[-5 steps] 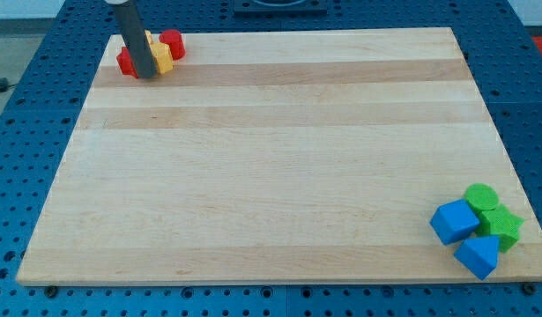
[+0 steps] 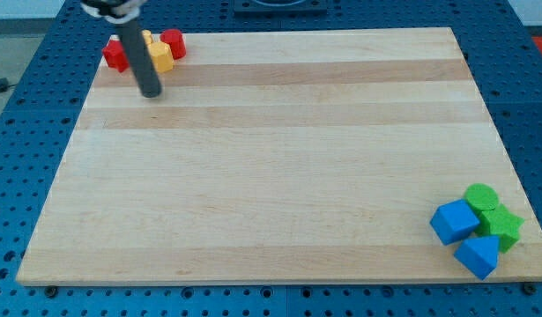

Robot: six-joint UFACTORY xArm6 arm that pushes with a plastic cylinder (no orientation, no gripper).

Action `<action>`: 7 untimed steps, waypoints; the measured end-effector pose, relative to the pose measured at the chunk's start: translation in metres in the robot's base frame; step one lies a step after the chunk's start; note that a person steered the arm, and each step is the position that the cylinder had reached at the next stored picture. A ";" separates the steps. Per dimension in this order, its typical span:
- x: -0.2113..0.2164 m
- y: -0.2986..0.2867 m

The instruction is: Push the red star into the yellow

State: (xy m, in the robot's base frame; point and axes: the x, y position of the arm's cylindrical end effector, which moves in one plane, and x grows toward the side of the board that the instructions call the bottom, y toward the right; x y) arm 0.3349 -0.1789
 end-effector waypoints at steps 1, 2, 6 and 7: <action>-0.026 0.028; -0.041 0.012; -0.084 -0.049; -0.045 -0.007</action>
State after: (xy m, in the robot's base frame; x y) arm 0.2899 -0.1860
